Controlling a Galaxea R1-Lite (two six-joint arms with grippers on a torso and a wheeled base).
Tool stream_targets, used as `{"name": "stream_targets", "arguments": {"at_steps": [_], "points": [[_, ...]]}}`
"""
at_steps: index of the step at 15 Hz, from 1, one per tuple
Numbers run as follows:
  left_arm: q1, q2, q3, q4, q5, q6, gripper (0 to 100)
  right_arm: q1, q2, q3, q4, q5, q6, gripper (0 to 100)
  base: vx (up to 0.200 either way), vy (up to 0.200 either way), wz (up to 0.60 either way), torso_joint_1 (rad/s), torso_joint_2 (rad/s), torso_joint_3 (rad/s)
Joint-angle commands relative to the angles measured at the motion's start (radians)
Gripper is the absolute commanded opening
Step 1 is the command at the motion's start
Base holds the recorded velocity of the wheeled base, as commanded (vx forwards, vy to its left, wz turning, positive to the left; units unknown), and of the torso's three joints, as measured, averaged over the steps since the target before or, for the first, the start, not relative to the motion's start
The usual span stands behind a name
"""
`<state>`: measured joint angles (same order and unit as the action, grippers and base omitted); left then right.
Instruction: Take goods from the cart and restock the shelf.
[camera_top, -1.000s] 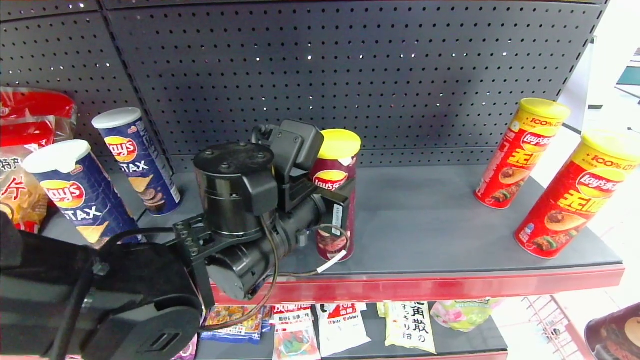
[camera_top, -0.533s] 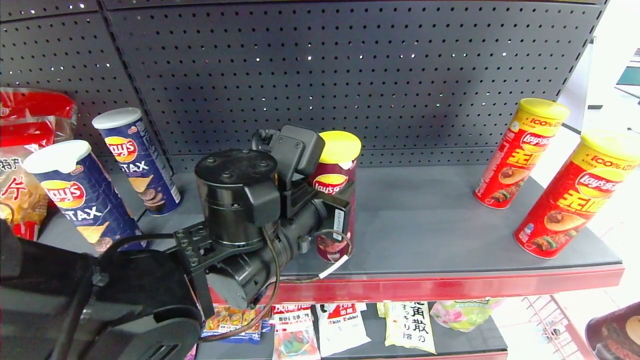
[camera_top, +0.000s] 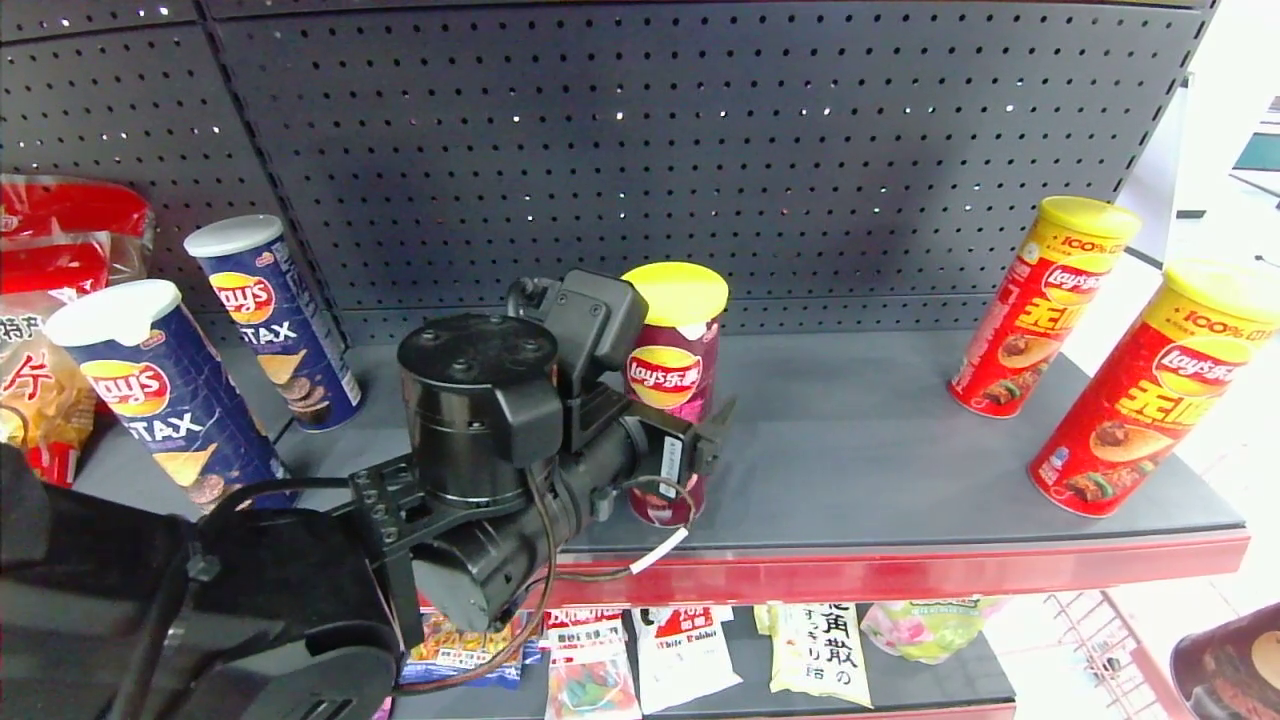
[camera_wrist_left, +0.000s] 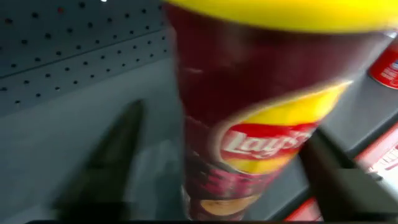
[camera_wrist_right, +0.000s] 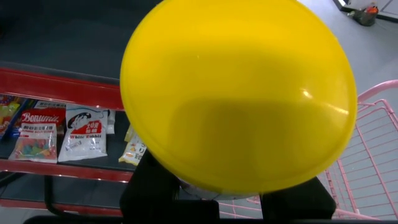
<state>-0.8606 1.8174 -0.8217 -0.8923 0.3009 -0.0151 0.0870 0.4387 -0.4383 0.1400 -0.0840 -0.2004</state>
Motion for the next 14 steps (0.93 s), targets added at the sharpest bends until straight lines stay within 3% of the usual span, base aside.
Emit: {"name": "stream_targets", "arguments": {"at_steps": [1, 11, 14], "points": [[0.002, -0.004, 0.006, -0.005, 0.001, 0.0, 100, 0.0, 0.0, 0.001, 0.001, 0.0, -0.001, 0, 0.0, 0.0, 0.0, 0.0, 0.0, 0.0], [0.002, -0.228, 0.164, 0.033, -0.009, 0.004, 100, 0.005, 0.011, 0.009, 0.009, 0.007, -0.001, 0, 0.0, 0.0, 0.0, 0.0, 0.0, 0.0], [0.003, -0.377, 0.288, 0.075, -0.054, 0.0, 100, 0.01, 0.048, 0.021, 0.003, 0.013, -0.002, 0, 0.0, 0.0, 0.0, 0.0, 0.0, 0.0]]}}
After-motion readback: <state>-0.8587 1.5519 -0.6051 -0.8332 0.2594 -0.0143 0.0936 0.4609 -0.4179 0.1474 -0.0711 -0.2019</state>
